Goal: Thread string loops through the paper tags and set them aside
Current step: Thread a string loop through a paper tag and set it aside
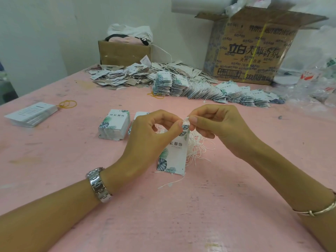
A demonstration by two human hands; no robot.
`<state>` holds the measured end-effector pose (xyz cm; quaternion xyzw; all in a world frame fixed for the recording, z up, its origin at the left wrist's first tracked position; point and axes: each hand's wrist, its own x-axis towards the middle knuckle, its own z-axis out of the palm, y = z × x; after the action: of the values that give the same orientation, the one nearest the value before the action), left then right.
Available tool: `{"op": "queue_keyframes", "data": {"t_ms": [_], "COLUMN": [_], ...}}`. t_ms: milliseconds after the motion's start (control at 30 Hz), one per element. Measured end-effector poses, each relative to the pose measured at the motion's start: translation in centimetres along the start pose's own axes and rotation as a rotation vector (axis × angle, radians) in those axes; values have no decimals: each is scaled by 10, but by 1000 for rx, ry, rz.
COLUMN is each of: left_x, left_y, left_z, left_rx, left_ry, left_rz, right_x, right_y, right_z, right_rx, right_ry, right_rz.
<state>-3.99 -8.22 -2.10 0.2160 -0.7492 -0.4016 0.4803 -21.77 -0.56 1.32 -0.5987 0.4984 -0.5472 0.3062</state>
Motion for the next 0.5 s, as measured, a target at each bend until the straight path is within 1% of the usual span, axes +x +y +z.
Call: {"op": "queue_keyframes", "data": {"t_ms": [267,500], "left_x": [0,-1], "left_y": [1,2], "left_z": [0,1], "left_rx": [-1,0], "left_ry": [-1,-26], "left_rz": [-1,-7], "right_x": [-1,-2], "right_y": [-2,-1], "right_z": [3,5], "right_rx": [-38,-104], "right_ry": [-1,4], "right_rz": [9,-57]}}
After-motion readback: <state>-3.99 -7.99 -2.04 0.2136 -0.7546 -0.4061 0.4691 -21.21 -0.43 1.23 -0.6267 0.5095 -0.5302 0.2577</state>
